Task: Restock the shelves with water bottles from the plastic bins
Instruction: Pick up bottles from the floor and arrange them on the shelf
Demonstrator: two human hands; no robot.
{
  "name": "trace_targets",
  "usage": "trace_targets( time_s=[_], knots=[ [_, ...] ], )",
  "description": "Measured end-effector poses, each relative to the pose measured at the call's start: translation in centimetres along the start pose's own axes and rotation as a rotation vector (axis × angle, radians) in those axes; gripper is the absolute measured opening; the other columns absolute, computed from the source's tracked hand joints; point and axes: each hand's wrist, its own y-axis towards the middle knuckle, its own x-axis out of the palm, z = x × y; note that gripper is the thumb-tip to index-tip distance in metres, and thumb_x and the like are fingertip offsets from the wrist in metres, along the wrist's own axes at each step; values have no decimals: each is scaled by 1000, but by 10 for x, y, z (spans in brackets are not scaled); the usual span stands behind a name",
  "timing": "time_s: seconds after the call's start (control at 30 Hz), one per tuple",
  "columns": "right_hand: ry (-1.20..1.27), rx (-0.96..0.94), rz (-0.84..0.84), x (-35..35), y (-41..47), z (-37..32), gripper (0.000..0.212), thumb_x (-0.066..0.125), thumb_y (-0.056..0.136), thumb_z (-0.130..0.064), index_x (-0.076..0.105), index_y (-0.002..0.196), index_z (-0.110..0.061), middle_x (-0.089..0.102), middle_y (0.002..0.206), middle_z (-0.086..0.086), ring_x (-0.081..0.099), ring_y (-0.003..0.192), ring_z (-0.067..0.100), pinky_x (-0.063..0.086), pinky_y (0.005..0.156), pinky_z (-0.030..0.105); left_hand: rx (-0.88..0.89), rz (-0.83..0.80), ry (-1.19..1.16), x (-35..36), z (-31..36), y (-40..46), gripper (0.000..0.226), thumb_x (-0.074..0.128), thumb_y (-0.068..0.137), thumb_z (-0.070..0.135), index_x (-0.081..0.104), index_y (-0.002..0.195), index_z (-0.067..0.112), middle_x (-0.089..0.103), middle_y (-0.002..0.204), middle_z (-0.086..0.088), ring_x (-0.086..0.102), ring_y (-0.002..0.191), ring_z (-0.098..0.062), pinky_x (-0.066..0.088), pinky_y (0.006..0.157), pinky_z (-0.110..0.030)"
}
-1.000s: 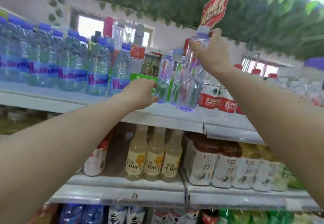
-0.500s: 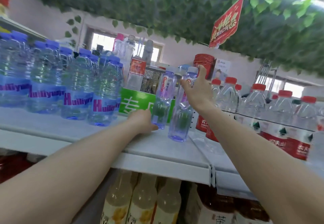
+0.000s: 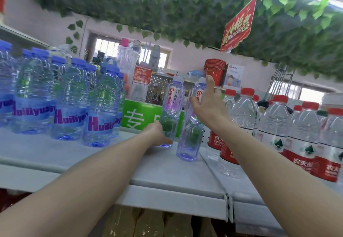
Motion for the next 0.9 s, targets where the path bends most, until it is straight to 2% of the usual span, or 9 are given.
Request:
trace_targets(
  time_s=[0.07,0.2,0.33,0.53,0.63,0.77,0.9],
  knots=[
    [24,20,1,5,0,1,74,57,97,-34,6,151,-32,41,135,21,53,113,41,42,93,50,8,15,-11,2,-3,1,76,74,79,49,41,131,4,54,128,-12,54,113,-28,41,79,-29],
    [22,24,16,11,1,3,77,56,97,-36,2,152,-35,40,138,23,53,114,42,43,93,50,23,29,-22,4,-8,2,80,74,78,49,38,134,4,52,131,-13,52,118,-30,42,87,-31],
    [-55,-3,22,19,-6,9,96,62,92,-43,-12,153,-34,35,144,22,53,118,41,45,95,50,39,37,-21,4,-10,1,78,74,79,48,38,132,3,52,131,-15,52,118,-32,42,87,-34],
    [96,-14,-29,22,-7,17,96,62,95,-28,-14,153,-34,21,155,19,34,139,38,32,110,53,48,31,-17,5,-10,0,78,72,82,45,36,136,2,50,134,-16,51,120,-32,42,92,-35],
    [115,-16,-12,20,-8,21,96,63,94,-29,-11,154,-32,25,155,15,33,140,35,33,111,52,47,24,-16,4,-9,-1,78,71,84,44,35,137,1,49,135,-17,50,121,-32,42,93,-35],
    [35,-16,91,19,-10,22,92,67,90,-38,2,154,-28,39,139,14,43,127,30,41,99,44,45,20,-27,4,-8,-3,76,71,84,42,34,137,1,49,135,-17,50,121,-32,42,93,-36],
    [89,10,62,19,-8,23,84,64,93,-24,7,154,-25,39,139,15,43,127,32,38,104,45,40,14,-22,3,-7,-3,75,71,84,42,35,136,1,50,134,-17,50,120,-32,42,92,-36]
  ],
)
